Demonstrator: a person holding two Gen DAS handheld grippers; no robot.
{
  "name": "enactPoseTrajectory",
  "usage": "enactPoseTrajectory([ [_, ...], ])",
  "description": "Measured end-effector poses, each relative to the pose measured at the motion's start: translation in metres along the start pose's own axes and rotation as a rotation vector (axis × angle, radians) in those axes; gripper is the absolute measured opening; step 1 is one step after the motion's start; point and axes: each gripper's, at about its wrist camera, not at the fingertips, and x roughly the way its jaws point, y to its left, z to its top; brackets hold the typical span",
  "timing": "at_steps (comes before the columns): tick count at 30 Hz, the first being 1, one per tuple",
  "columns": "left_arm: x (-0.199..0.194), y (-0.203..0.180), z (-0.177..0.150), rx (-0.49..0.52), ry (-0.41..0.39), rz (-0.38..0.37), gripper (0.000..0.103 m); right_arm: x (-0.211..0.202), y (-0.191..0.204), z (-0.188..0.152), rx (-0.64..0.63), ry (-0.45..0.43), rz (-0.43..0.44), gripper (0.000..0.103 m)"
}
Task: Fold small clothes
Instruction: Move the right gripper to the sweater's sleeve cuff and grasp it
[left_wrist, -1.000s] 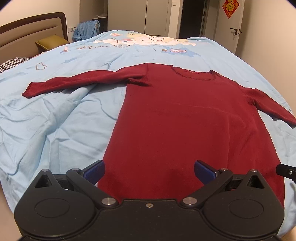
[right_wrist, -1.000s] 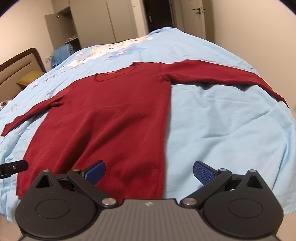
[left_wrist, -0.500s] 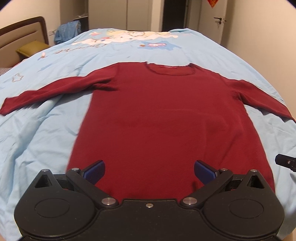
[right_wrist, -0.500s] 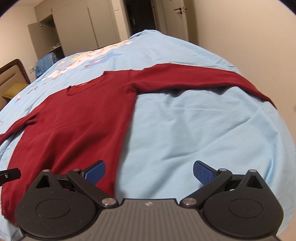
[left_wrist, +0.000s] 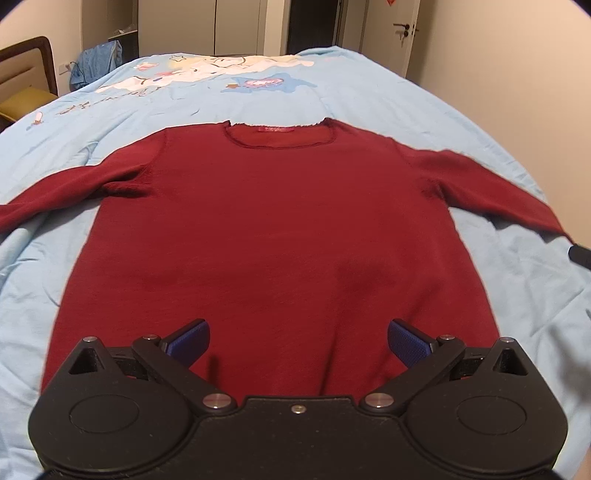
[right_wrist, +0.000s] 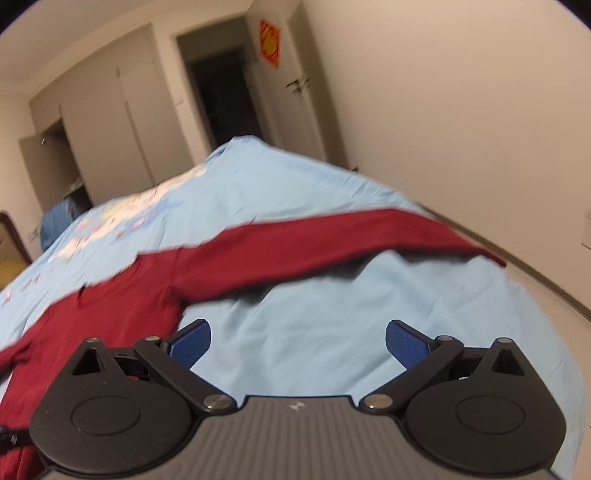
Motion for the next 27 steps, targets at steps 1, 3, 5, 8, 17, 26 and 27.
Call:
enactPoseTrajectory([
  [1, 0.002, 0.0, 0.0, -0.009, -0.003, -0.005, 0.102, 0.005, -0.007, 0.005, 0.02, -0.016, -0.005, 0.103],
  [3, 0.005, 0.0, 0.001, -0.024, 0.0, -0.013, 0.102, 0.018, -0.026, 0.016, 0.066, -0.014, -0.011, 0.103],
  [5, 0.008, 0.002, 0.002, -0.035, 0.007, -0.013, 0.102, 0.035, -0.045, 0.027, 0.131, 0.025, -0.024, 0.103],
  [8, 0.01, 0.005, 0.004, -0.047, 0.015, 0.0, 0.102, 0.06, -0.075, 0.038, 0.283, 0.079, -0.074, 0.103],
  [17, 0.012, 0.024, 0.005, -0.093, 0.019, 0.029, 0.102, 0.103, -0.138, 0.053, 0.583, 0.002, -0.111, 0.102],
  [26, 0.007, 0.041, 0.011, -0.123, -0.009, 0.058, 0.102, 0.137, -0.173, 0.049, 0.808, -0.08, -0.168, 0.067],
  [27, 0.007, 0.044, 0.013, -0.128, -0.014, 0.061, 0.102, 0.14, -0.174, 0.048, 0.811, -0.083, -0.189, 0.053],
])
